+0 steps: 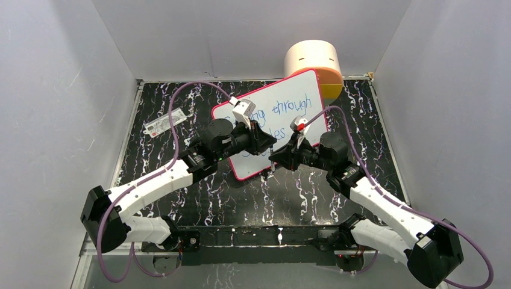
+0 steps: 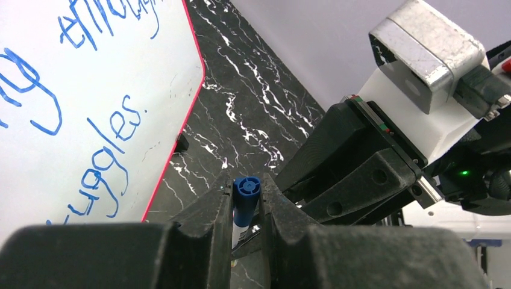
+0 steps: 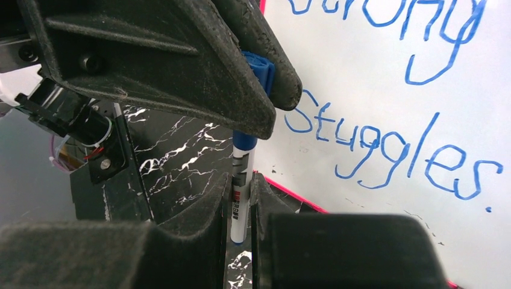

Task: Write a sentence on the whiteboard
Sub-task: Close the whiteboard marker, then place the whiteboard marker at the center of the board.

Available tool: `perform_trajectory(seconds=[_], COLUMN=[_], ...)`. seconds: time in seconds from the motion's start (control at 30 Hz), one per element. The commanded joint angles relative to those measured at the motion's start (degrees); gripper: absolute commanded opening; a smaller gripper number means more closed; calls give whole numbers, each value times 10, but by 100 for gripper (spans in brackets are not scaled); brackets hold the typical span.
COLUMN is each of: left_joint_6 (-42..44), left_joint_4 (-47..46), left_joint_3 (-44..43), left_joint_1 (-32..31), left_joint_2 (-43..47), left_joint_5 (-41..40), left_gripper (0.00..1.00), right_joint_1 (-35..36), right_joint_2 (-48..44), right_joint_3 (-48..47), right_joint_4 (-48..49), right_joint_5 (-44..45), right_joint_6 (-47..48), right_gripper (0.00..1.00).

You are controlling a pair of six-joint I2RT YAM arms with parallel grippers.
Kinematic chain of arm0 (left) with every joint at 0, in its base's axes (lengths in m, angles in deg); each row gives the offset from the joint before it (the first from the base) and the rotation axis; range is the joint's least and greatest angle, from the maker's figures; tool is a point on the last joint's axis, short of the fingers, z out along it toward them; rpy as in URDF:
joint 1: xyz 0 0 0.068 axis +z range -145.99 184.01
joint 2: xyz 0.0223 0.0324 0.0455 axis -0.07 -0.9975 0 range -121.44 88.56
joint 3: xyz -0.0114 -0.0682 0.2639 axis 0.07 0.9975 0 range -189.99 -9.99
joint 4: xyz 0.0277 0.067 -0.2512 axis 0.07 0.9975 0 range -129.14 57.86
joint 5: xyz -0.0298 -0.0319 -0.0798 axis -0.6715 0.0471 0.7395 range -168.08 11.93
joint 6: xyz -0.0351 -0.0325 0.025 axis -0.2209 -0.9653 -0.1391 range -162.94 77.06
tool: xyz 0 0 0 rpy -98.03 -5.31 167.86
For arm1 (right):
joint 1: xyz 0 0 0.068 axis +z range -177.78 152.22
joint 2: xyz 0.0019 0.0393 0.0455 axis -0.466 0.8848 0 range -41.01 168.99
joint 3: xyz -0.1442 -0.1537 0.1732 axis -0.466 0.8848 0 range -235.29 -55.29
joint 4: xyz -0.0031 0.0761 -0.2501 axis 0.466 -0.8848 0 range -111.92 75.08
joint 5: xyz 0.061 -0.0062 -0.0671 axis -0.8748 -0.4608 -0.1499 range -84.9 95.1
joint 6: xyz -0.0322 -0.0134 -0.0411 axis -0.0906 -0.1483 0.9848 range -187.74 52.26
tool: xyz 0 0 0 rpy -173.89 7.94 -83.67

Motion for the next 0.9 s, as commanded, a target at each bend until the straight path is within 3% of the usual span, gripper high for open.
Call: perform_trajectory(seconds=[0.0,0.27,0.43,0.67,0.87], left_joint_6=[-60,-80,-58,-3,34], left_joint_4=[40,50,104,171,211], left_joint_3=[37,78,43,-69,-146], left_joint_1=[-9,-23,-22,31,89], left_joint_2=[-4,-20,-1,-1,3], left_joint_5=[62,93,33,-40,-86], left_gripper=[0,0,0,34,58], right_joint_1=[-13,-34,-33,-34,-34], right_joint_2=[-28,-8,14,35,59], right_joint_3=[-45,-87,-94,-81,-71], right_joint_4=[162,195,110,-78,-243], right_joint_5=[54,50,1,-35,8], right_joint_6=[34,42,54,67,63], right_gripper=[0,0,0,0,0])
